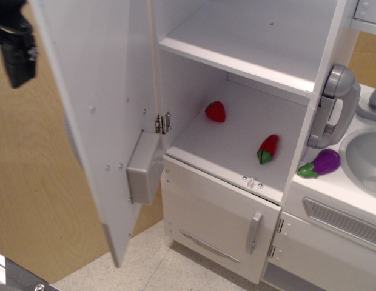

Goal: Close fridge

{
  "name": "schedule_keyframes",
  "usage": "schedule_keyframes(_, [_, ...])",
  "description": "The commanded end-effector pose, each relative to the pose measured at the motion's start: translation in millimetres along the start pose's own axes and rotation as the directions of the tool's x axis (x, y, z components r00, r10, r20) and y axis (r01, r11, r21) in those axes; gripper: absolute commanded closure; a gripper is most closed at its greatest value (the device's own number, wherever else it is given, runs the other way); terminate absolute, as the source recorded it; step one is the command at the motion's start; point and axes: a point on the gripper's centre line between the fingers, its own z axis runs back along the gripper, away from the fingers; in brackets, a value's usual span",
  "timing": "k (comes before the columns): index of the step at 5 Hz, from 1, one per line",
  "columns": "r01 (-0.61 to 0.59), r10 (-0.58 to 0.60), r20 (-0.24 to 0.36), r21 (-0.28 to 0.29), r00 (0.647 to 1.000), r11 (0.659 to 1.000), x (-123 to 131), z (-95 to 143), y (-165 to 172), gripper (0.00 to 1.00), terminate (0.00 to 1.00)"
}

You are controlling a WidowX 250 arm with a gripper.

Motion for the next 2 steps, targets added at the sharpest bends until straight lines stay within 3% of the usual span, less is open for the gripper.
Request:
schedule_keyframes(1, [-0.026, 0.028, 0.035, -0.078, 0.999, 0.997, 44.2, 27.4, -55.5, 0.00, 0.00])
schedule_keyframes(2, [-0.066, 0.069, 0.027, -0.104, 0.997, 0.992, 70.3, 31.9, -68.7, 0.00, 0.00])
